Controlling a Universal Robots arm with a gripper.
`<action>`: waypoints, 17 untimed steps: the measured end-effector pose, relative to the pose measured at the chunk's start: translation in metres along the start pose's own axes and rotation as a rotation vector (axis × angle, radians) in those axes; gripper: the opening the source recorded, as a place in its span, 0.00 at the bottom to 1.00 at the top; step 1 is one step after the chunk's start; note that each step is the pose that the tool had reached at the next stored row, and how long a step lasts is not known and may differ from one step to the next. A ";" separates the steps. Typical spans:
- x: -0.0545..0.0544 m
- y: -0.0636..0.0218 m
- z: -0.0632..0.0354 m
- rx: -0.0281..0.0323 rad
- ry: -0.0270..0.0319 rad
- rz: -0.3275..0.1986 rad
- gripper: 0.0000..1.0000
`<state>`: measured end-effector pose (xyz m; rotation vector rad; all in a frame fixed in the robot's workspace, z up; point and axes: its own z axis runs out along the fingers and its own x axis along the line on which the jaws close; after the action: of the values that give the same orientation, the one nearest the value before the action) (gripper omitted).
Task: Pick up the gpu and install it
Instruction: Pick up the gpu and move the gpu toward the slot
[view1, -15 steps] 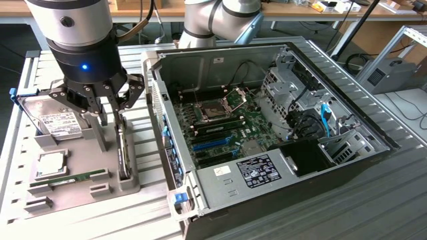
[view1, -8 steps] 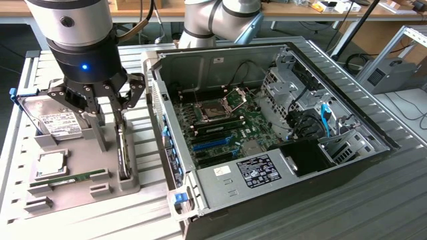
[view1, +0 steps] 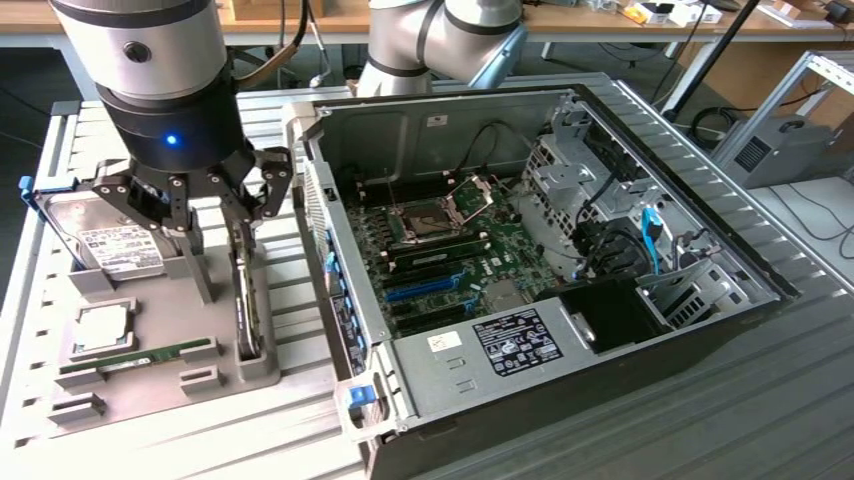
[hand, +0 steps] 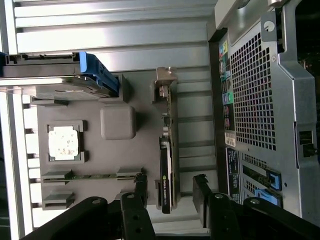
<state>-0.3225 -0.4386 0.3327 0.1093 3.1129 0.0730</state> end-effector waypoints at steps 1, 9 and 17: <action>0.000 -0.0001 0.0014 -0.0002 0.0000 0.000 0.50; 0.000 -0.0005 0.0107 -0.0002 0.0001 0.000 0.50; 0.001 -0.0013 0.0263 -0.0002 0.0000 0.000 0.50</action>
<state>-0.3225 -0.4386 0.3064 0.1091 3.1129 0.0734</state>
